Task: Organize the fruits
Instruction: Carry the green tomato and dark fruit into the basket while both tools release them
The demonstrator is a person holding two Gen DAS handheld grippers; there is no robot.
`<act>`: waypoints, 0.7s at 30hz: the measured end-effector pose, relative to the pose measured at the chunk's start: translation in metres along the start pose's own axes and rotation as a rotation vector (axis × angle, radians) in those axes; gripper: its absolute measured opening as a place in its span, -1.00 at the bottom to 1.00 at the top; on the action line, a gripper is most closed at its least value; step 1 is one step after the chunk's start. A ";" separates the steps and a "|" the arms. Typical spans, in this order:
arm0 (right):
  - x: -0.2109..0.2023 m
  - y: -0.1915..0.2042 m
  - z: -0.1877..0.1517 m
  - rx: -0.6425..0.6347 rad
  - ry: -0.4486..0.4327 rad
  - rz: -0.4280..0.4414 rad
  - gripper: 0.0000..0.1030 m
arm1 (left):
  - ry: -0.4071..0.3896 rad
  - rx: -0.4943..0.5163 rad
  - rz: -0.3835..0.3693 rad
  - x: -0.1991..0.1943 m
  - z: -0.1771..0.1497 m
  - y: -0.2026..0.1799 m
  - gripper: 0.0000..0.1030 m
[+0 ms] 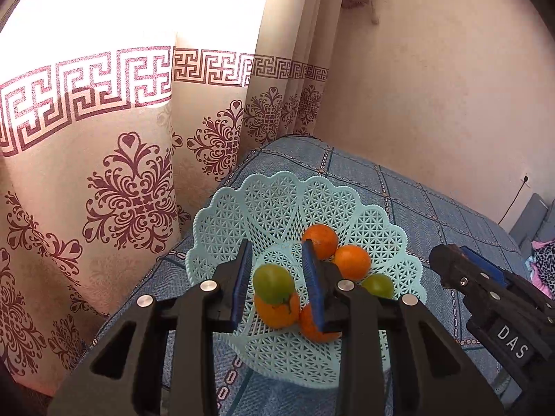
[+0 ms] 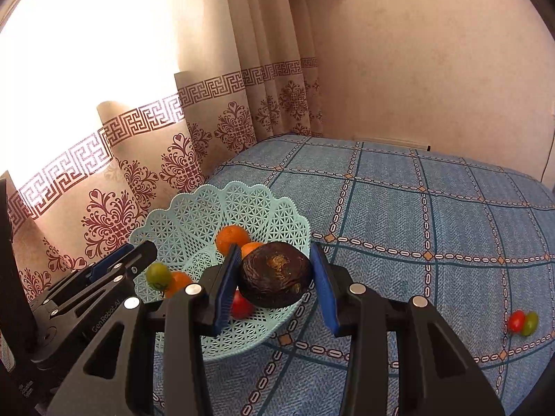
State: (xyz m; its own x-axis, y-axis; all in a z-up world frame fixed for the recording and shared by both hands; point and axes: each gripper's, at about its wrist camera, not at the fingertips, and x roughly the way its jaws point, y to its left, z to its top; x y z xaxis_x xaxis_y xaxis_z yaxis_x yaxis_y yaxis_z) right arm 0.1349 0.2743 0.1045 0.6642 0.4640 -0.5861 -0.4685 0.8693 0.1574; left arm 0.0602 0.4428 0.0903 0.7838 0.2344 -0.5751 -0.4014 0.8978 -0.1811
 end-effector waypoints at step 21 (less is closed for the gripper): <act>0.020 0.029 0.003 -0.048 0.023 0.027 -0.20 | -0.064 -0.091 0.119 -0.011 0.006 0.022 0.12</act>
State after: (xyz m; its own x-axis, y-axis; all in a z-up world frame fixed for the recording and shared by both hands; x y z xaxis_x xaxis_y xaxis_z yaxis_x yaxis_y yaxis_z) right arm 0.1356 0.3093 0.0996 0.6377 0.4831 -0.5999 -0.5140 0.8470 0.1357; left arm 0.0458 0.4625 0.0972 0.7553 0.3634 -0.5453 -0.5326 0.8253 -0.1877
